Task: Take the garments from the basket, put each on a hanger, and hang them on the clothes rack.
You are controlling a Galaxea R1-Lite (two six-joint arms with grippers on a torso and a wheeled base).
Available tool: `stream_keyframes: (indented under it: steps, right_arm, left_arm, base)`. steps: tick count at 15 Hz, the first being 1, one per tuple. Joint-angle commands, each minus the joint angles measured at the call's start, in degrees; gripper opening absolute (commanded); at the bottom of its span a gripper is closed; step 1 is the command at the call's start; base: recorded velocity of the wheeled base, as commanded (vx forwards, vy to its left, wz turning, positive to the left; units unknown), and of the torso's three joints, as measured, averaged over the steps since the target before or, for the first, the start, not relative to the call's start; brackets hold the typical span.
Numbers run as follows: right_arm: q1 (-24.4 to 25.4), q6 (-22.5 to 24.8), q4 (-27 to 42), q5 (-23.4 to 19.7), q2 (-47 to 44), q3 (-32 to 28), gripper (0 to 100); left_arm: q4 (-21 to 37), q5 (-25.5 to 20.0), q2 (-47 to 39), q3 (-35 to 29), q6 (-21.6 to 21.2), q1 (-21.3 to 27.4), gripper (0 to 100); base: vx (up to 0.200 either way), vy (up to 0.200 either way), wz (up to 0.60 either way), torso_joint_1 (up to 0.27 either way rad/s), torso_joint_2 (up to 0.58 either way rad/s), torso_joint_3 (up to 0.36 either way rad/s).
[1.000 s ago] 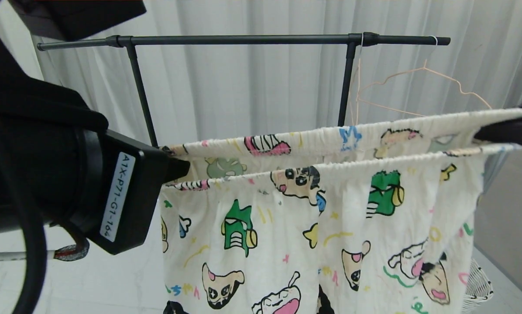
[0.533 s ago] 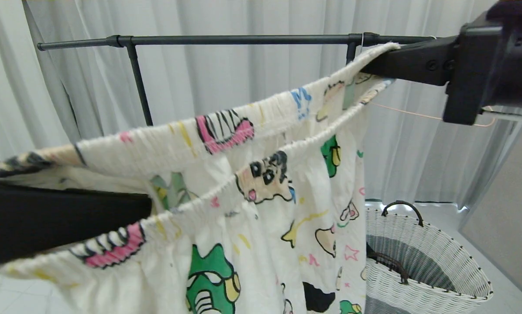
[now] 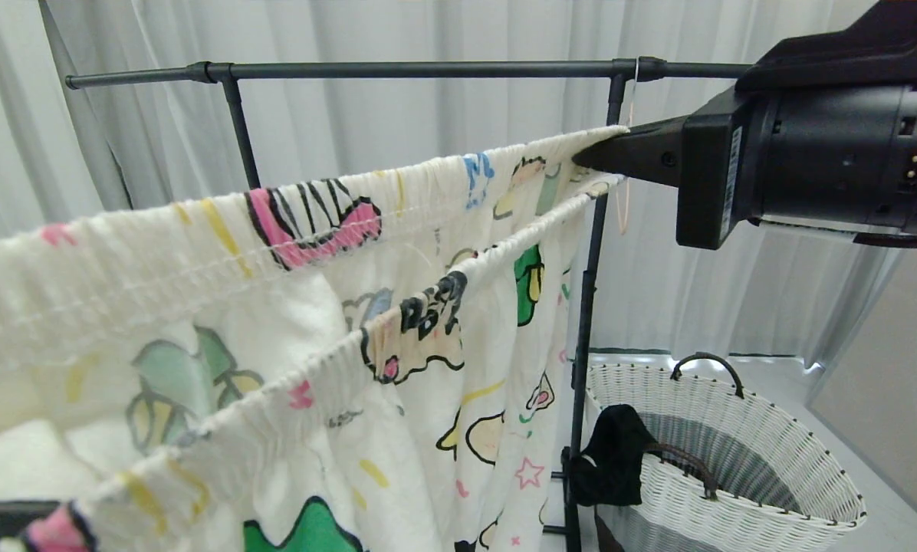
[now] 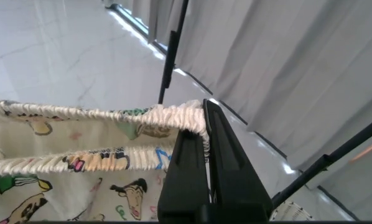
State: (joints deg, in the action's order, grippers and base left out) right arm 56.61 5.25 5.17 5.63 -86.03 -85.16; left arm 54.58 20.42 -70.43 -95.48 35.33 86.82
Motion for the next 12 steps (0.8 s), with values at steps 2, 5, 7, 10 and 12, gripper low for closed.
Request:
stream_keyframes:
  steps: [2,5,7,10,12]
  right_arm:
    - [-0.1,0.0,0.0,0.2,0.3,0.3,0]
    - [-1.9,0.0,1.0,0.8,1.5,0.3,0]
    - [-7.0,0.0,8.9,2.5,5.3,0.3,0]
    - [-10.9,0.0,15.5,2.5,11.8,0.5,0]
    - [-10.7,0.0,20.5,1.9,15.8,1.1,0]
  left_arm:
    - [0.0,0.1,-0.1,0.0,0.0,0.5,0]
    - [0.1,1.7,-0.2,0.2,-1.0,-0.4,0]
    - [0.1,7.4,-2.3,0.3,-7.4,-8.6,0]
    - [-0.1,7.9,-4.5,-1.3,-14.3,-14.9,0]
    - [-0.3,8.1,-7.3,-2.9,-14.3,-16.6,0]
  base:
    - [0.000,0.000,0.00,0.000,0.00,0.000]
    - [0.000,0.000,0.00,0.000,0.00,0.000]
    - [0.000,0.000,0.00,0.000,0.00,0.000]
    - [0.000,0.000,0.00,0.000,0.00,0.000]
    - [0.000,0.000,0.00,0.000,0.00,0.000]
